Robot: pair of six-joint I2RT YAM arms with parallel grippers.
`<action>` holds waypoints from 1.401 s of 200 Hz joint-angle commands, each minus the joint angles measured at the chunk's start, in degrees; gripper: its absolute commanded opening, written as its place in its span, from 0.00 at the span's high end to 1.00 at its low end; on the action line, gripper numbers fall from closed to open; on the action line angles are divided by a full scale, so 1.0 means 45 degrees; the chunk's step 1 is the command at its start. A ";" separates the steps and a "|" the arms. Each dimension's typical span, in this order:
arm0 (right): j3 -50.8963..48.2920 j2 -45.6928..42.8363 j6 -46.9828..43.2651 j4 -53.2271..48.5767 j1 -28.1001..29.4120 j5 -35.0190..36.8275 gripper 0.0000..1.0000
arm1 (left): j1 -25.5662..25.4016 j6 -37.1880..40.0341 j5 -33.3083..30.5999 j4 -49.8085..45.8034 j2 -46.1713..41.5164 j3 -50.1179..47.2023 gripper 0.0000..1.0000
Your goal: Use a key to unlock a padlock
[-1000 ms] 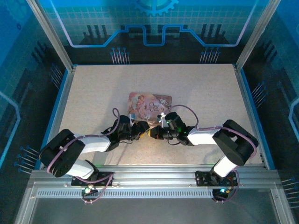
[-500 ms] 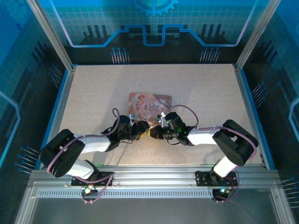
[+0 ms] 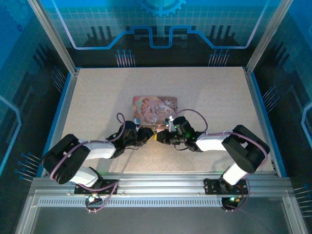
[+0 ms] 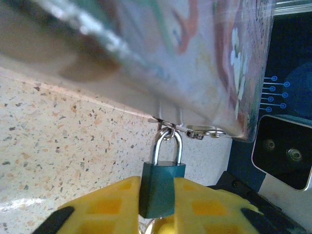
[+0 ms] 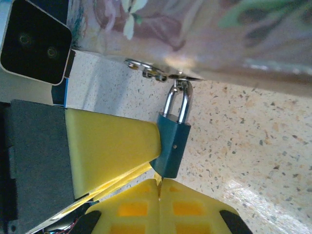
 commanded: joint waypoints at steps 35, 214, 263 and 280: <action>-0.0322 -0.0205 0.0098 0.0642 -0.0020 -0.0607 0.91 | -0.0119 -0.1245 0.0524 -0.0466 0.0484 -0.0298 0.93; 0.0516 -0.6275 -0.9792 -0.7128 0.0556 0.4060 0.37 | -0.0256 -0.1238 0.0699 -0.0491 0.0721 0.0297 0.91; -0.0928 -0.8710 -1.3750 -0.5328 0.0808 0.5796 0.23 | -0.0251 -0.1361 0.0704 -0.0475 0.0570 0.0301 0.91; -0.1401 -0.9246 -1.5466 -0.4904 0.1042 0.5620 0.22 | -0.0267 -0.1410 0.0689 -0.0474 0.0507 0.0279 0.91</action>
